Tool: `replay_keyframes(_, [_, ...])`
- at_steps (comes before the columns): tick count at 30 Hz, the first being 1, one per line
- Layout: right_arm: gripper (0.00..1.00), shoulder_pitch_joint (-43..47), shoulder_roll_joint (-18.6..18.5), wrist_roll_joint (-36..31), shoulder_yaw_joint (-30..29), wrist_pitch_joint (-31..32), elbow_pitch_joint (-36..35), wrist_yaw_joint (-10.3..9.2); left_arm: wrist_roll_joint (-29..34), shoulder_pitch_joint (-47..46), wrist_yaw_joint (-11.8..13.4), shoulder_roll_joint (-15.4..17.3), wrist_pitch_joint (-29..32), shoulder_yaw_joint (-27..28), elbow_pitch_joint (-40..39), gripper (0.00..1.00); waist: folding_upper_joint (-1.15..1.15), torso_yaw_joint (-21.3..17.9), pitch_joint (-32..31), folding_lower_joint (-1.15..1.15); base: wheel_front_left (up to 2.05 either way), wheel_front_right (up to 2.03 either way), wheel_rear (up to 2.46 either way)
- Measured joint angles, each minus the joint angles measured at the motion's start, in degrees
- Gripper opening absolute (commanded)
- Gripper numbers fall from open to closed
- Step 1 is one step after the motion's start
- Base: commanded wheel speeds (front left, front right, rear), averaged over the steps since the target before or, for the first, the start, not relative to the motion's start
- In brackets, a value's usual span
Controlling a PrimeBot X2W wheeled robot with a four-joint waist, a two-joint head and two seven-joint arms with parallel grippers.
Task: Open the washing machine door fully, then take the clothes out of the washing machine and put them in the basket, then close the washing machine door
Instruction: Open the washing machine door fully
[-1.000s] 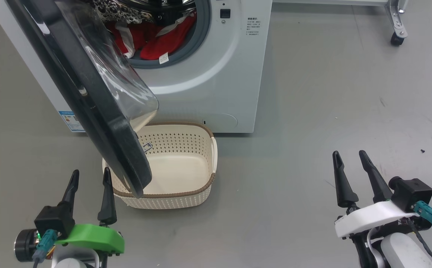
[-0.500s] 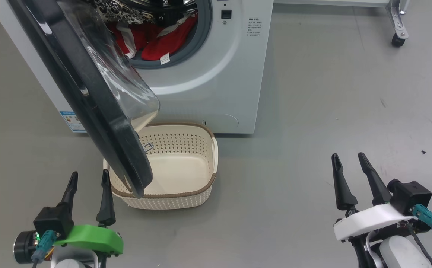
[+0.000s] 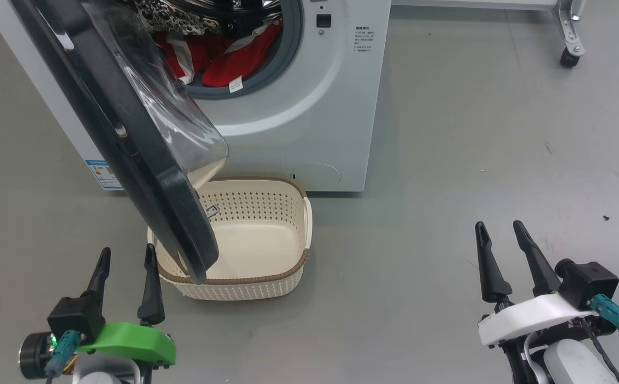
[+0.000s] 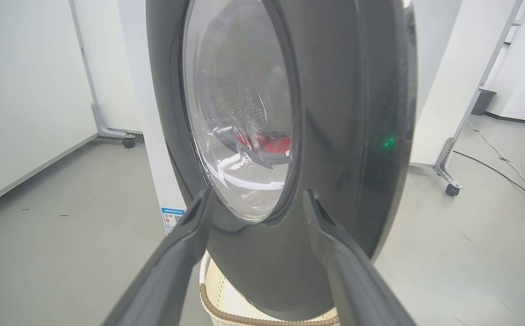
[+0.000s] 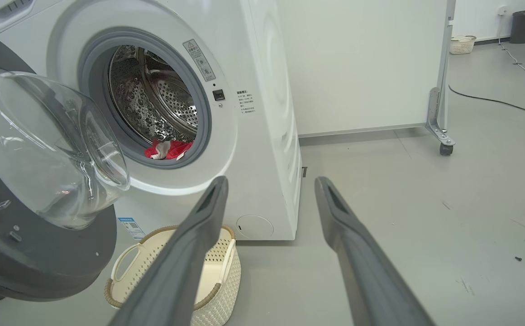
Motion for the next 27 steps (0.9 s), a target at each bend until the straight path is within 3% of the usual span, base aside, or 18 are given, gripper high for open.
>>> replay_keyframes(7, [1.0,0.03,0.25,-0.36,-0.42,-0.01,0.16,0.41,0.12,0.0,-0.02,-0.04,0.0,-0.31,0.33,1.0,0.0,0.04,-0.13,0.0,0.0,0.0,0.0])
replay_keyframes(8, [1.0,0.03,0.27,-0.54,-0.48,-0.01,0.19,0.42,0.12,0.0,-0.02,-0.04,0.0,-0.31,0.41,0.91,0.0,0.05,-0.15,0.0,0.0,0.0,0.0])
replay_keyframes(10, [1.0,0.04,0.33,-0.54,-0.58,-0.01,0.25,0.52,0.12,0.02,-0.03,-0.04,0.0,-0.33,0.68,0.0,0.0,0.08,-0.18,0.0,0.0,0.0,0.0])
replay_keyframes(27, [1.0,0.1,1.76,-1.93,-1.85,0.0,0.43,1.44,0.22,-0.13,-0.71,-0.15,0.0,0.46,-1.03,0.0,0.0,0.15,-0.29,0.0,0.0,0.0,0.0])
